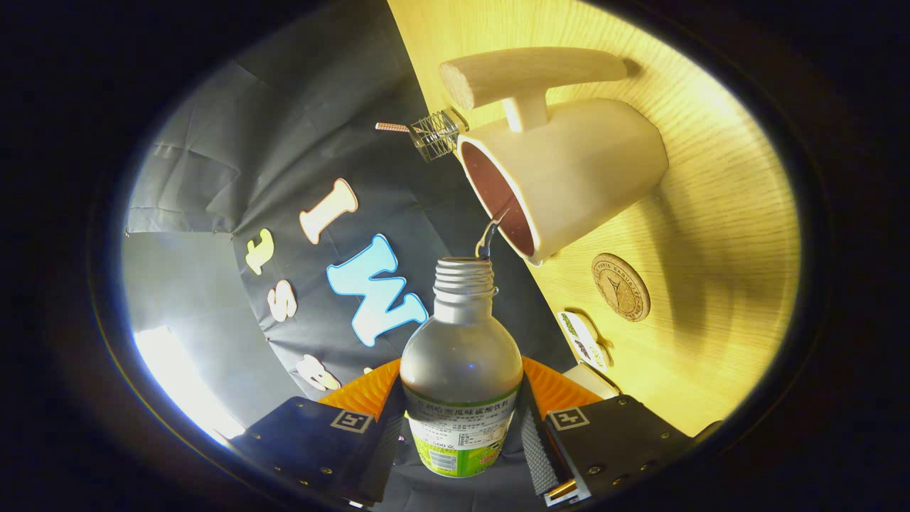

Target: Take the bottle from table, then pour the juice into the cup, finally place the bottle on the coaster

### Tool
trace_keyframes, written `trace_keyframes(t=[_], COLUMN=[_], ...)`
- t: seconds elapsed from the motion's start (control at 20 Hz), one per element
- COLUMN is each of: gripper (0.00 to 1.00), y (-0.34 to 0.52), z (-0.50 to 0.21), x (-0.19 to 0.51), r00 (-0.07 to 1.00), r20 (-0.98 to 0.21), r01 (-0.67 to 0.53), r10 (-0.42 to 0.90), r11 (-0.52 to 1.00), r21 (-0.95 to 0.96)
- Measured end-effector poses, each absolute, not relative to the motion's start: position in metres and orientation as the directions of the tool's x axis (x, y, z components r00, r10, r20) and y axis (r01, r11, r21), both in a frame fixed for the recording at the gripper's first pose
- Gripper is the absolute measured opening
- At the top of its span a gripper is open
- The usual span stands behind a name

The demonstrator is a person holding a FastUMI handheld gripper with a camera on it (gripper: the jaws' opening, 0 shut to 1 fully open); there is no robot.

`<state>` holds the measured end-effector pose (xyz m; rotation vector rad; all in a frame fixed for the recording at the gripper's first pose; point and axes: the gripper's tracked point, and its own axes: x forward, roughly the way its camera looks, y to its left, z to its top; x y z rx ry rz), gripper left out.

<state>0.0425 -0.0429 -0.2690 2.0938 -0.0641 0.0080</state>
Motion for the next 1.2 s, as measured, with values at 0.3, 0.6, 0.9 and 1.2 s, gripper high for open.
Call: trace_keyframes(t=[0.3, 0.6, 0.9, 1.2], gripper=[0.74, 0.74, 0.74, 0.75], y=[-0.047, -0.056, -0.059, -0.056], z=[-0.270, -0.269, -0.268, -0.267], x=[0.045, 0.049, 0.050, 0.048], r00=[0.998, 0.998, 0.997, 0.998], r20=[0.026, 0.016, 0.016, 0.012], r01=[-0.049, -0.048, -0.051, -0.045], r10=[-0.051, -0.065, -0.070, -0.066], r11=[-0.519, -0.532, -0.529, -0.528], r21=[0.853, 0.845, 0.847, 0.848])
